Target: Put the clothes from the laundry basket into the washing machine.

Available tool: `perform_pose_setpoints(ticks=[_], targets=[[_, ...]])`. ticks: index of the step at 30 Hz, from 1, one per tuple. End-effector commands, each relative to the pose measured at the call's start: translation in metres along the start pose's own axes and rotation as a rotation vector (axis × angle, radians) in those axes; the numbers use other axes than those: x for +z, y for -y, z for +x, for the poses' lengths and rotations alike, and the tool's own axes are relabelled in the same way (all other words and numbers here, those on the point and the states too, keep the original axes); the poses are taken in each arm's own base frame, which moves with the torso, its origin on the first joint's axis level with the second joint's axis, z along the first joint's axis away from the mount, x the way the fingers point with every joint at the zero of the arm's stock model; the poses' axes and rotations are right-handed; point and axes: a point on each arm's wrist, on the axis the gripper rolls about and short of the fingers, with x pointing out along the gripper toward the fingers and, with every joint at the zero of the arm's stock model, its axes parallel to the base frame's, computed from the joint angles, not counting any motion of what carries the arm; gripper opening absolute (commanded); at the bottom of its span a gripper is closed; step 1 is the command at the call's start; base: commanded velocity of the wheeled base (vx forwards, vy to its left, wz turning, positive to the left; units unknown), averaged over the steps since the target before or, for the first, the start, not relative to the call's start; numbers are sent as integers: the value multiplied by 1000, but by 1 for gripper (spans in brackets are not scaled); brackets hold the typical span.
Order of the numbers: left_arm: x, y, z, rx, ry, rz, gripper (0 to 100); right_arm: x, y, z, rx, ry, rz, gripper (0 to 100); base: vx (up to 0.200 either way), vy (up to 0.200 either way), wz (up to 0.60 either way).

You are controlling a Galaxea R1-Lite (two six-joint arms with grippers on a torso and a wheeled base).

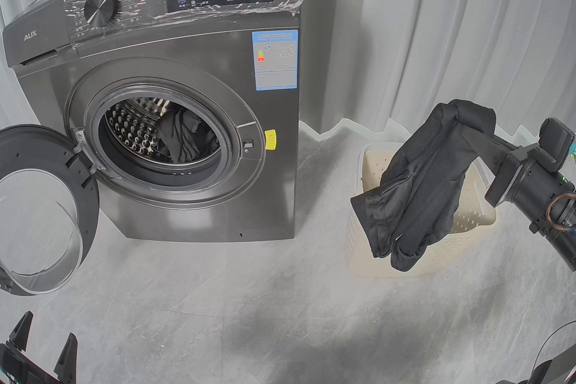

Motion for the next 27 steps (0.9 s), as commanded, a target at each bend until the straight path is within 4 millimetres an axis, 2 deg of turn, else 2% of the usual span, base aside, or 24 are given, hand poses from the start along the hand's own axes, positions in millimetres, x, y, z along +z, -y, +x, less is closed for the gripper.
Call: perform_pose_setpoints(ticks=[1, 5, 11, 20, 27], targets=[[-4, 0, 0, 1, 1, -1, 100, -2, -1, 2, 2, -8, -1, 0, 0, 200, 0], [-4, 0, 0, 1, 1, 2, 100, -2, -1, 2, 5, -8, -1, 0, 0, 200, 0], [-4, 0, 0, 1, 1, 2, 100, -8, -2, 3, 21, -33, -5, 0, 0, 0, 0], [-4, 0, 0, 1, 1, -1, 100, -9, -2, 3, 22, -37, -4, 0, -200, 0, 0], [-4, 0, 0, 3, 1, -1, 100, -12, -1, 2, 26, -48, -6, 0, 0, 29, 0]])
